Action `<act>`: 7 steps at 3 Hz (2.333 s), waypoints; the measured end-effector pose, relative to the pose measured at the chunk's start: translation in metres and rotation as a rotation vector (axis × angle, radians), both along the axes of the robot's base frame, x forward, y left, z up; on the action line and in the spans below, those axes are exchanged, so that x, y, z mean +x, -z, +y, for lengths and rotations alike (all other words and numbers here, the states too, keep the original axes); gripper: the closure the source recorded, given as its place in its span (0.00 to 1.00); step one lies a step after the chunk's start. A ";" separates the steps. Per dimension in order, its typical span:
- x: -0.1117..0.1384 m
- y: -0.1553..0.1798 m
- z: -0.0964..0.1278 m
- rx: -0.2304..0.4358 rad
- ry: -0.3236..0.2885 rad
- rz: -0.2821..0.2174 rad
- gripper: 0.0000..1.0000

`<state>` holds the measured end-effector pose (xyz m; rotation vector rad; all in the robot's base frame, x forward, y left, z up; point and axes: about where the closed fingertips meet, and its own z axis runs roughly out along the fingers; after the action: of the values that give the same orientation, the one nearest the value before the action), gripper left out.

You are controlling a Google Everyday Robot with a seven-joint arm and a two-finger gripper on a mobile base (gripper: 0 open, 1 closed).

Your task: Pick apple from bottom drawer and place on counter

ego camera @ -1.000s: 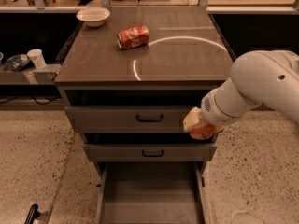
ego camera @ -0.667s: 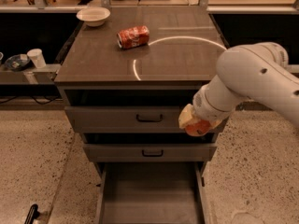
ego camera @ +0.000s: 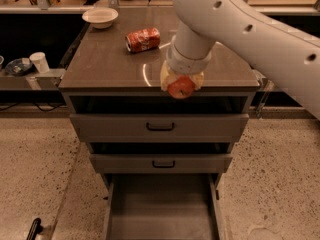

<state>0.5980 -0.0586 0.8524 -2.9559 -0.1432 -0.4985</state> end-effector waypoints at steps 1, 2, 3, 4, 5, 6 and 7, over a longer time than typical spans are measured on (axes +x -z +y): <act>0.028 -0.034 0.028 0.050 -0.024 0.001 1.00; 0.075 -0.042 0.038 0.168 0.079 0.014 1.00; 0.120 -0.043 0.043 0.281 0.220 0.011 1.00; 0.150 -0.037 0.030 0.325 0.382 0.029 1.00; 0.169 -0.027 0.020 0.295 0.537 0.060 1.00; 0.176 -0.021 0.024 0.202 0.599 0.061 0.85; 0.179 -0.019 0.028 0.196 0.597 0.057 0.62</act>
Offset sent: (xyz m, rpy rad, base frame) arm 0.1396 0.0447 0.0568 0.3452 0.0406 -0.2798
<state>0.7773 -0.0309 0.8709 -2.7730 0.7653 -0.4552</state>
